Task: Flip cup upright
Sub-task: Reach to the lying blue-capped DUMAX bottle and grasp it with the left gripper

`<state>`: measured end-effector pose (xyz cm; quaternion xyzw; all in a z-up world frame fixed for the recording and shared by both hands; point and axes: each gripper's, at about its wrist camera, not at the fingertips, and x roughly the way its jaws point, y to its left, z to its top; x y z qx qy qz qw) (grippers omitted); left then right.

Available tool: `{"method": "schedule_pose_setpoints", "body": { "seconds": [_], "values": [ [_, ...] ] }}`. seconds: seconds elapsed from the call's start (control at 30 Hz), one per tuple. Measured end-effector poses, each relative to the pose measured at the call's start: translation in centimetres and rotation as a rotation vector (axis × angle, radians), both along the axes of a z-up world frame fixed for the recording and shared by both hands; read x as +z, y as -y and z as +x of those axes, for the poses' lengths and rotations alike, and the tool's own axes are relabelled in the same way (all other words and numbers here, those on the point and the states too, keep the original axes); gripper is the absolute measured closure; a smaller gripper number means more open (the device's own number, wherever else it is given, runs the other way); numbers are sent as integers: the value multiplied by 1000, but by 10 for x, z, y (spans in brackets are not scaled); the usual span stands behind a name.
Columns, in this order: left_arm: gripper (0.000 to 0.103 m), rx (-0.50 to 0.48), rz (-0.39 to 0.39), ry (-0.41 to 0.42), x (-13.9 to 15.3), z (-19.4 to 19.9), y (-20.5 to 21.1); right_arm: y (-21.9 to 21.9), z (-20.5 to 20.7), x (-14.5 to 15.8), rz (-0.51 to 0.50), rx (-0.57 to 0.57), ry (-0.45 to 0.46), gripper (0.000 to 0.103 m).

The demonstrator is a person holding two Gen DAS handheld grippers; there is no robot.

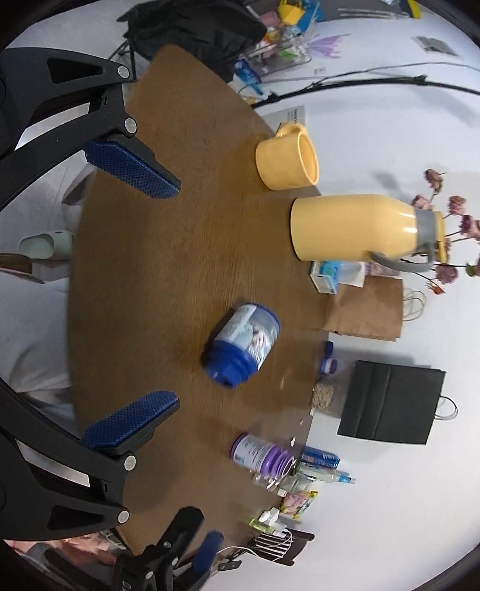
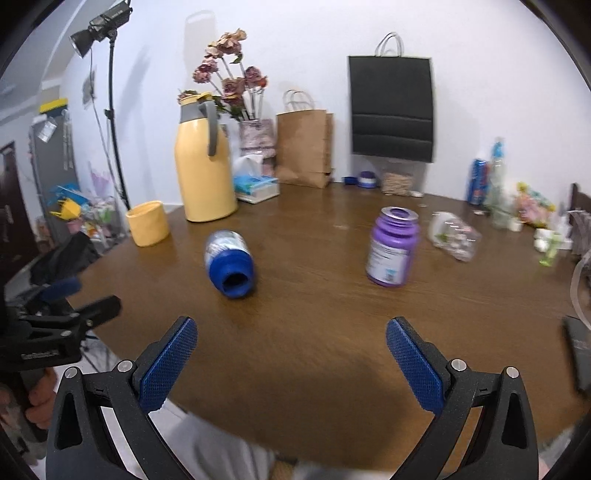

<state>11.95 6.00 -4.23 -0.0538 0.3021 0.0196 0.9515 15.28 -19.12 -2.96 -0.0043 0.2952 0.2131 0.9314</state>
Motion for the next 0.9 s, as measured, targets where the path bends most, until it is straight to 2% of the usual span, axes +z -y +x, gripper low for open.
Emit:
{"method": "schedule_pose_setpoints", "body": {
  "seconds": [0.1,0.2,0.33,0.43,0.5,0.53,0.63,0.73,0.8,0.87,0.9],
  "values": [
    [0,-32,12,-34,-5,35,-16,-24,37,-15,5,81,-80,0],
    [0,-51,-2,-59,-8,69,-30,-53,73,-24,-30,130,-74,0],
    [0,-70,-14,-60,-5,107,-45,-87,121,-41,-28,172,-155,0],
    [0,-107,-35,-79,-7,134,-52,-108,142,-54,-108,177,-167,0],
    [0,-135,-61,-92,-8,149,-54,-112,149,-60,-124,185,-188,19],
    [0,-162,-78,-95,-9,157,-52,-114,152,-64,-104,210,-218,33],
    [0,-215,-118,-115,-9,176,-45,-108,149,-64,-87,230,-227,33],
    [2,-293,-161,-146,-11,195,-28,-107,140,-63,-107,320,-220,33],
    [8,-344,-177,-186,-16,207,-12,-104,133,-61,-116,378,-227,33],
    [21,-387,-179,-225,-23,216,4,-95,131,-61,-104,395,-234,33],
    [34,-394,-176,-238,-25,218,8,-90,131,-62,-106,378,-231,33]
  ]
}}
